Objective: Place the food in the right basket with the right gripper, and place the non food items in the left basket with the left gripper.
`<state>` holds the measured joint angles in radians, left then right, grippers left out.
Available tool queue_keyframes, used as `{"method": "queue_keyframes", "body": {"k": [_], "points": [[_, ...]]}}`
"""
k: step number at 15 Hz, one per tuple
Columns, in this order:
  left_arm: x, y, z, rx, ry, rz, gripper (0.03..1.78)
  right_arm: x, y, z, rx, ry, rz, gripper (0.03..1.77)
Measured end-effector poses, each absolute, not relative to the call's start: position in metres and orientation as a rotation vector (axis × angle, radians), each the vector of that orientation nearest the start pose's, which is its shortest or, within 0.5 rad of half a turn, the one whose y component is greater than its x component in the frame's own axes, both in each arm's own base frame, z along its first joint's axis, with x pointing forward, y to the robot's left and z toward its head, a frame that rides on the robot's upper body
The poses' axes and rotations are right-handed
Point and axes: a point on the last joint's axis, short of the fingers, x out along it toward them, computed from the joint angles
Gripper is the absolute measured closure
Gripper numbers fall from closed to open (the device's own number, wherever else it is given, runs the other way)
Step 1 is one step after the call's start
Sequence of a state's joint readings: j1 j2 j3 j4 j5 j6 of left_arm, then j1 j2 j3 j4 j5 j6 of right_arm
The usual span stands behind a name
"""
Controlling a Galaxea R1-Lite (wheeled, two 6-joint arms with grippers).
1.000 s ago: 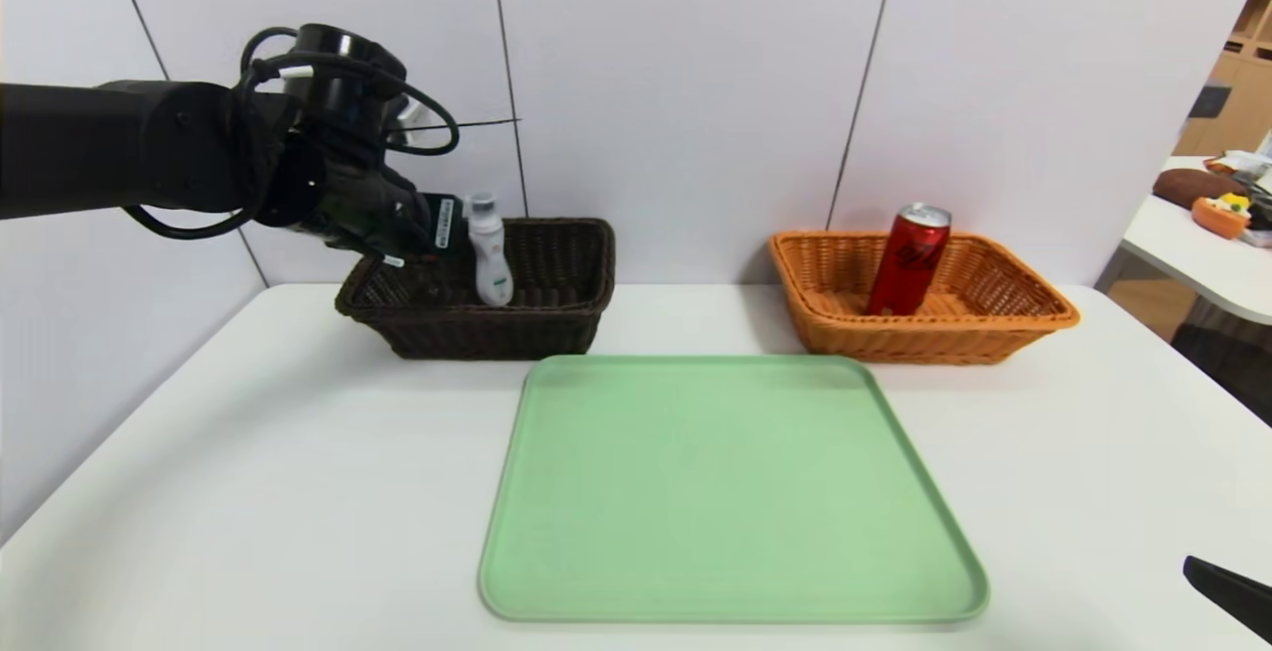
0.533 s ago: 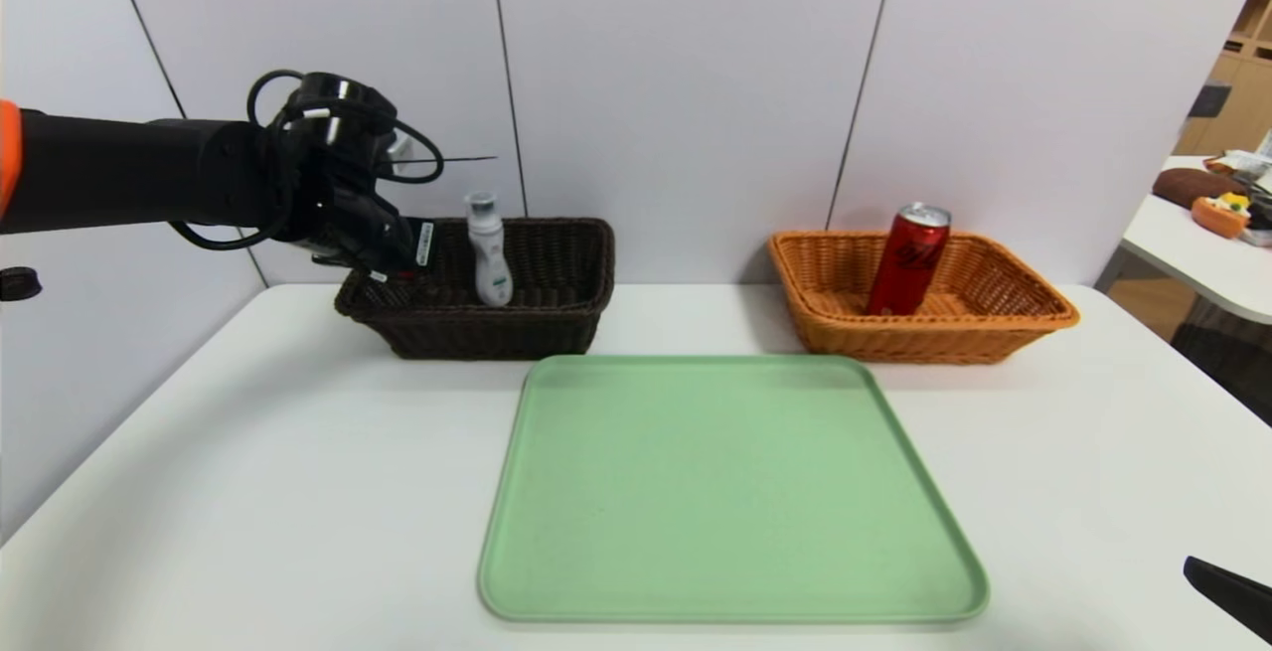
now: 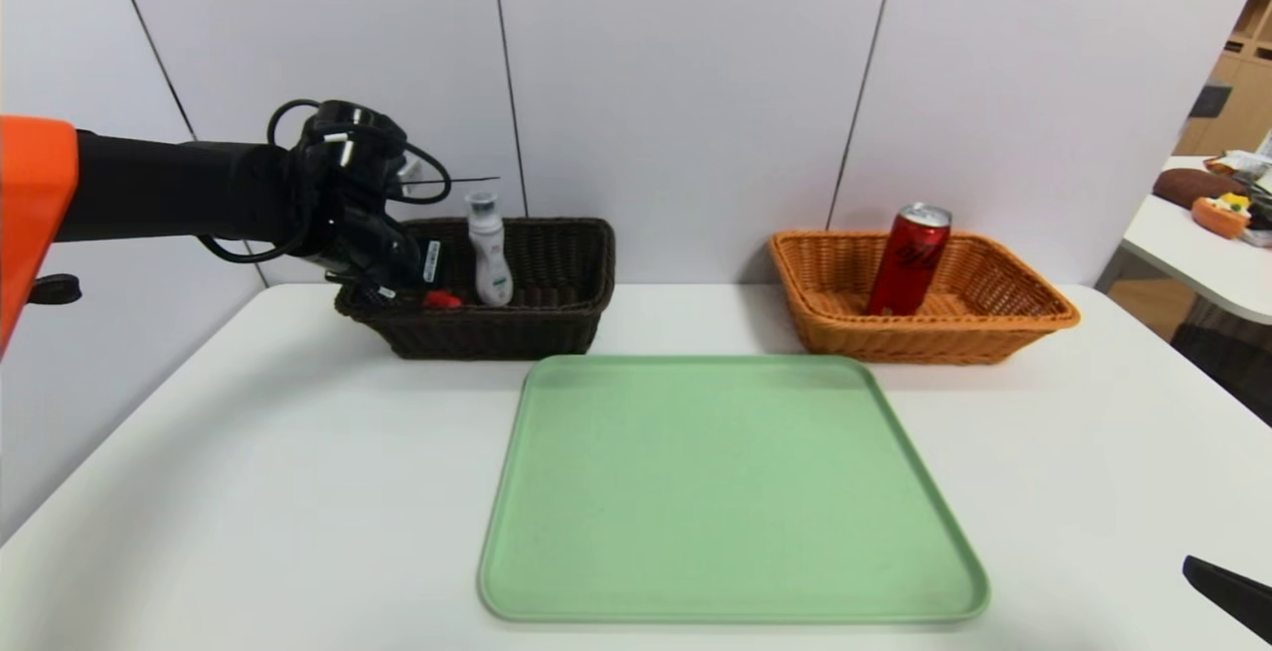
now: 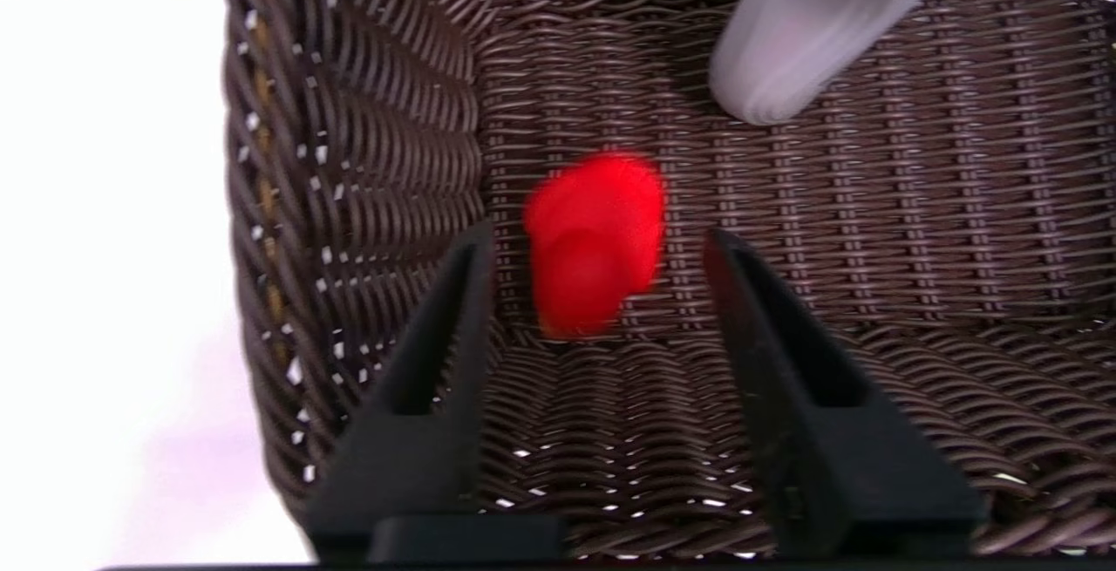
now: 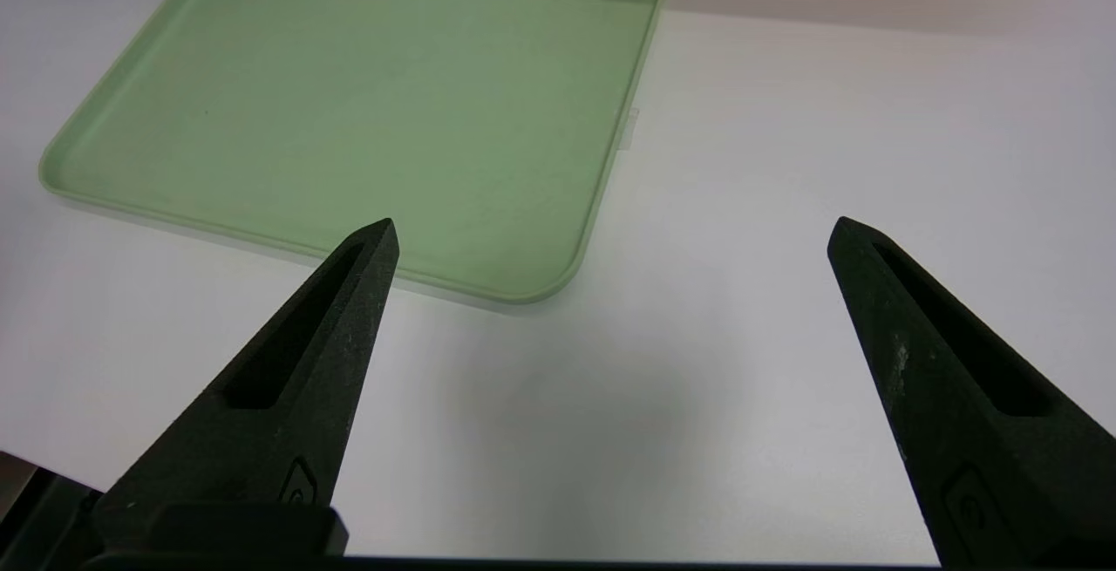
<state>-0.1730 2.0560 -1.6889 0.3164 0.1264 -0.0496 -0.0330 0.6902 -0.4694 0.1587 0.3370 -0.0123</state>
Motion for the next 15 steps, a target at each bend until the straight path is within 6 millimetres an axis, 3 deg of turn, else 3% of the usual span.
{"method": "queue_keyframes", "body": {"k": [5,8,11,15], "points": [[0.404,-0.068,0.214,0.048,0.658,-0.031,0.52,0.050,0.006,0.189,0.058,0.371,0.303,0.10],[0.395,-0.071,0.230,0.042,0.622,-0.040,0.39,0.051,0.006,0.191,0.056,0.366,0.303,0.10],[0.369,-0.083,0.254,0.025,0.581,-0.078,0.30,0.051,0.006,0.192,0.056,0.365,0.306,0.10],[0.312,-0.099,0.277,0.020,0.558,-0.158,0.22,0.050,0.006,0.192,0.054,0.359,0.311,0.10]]}}
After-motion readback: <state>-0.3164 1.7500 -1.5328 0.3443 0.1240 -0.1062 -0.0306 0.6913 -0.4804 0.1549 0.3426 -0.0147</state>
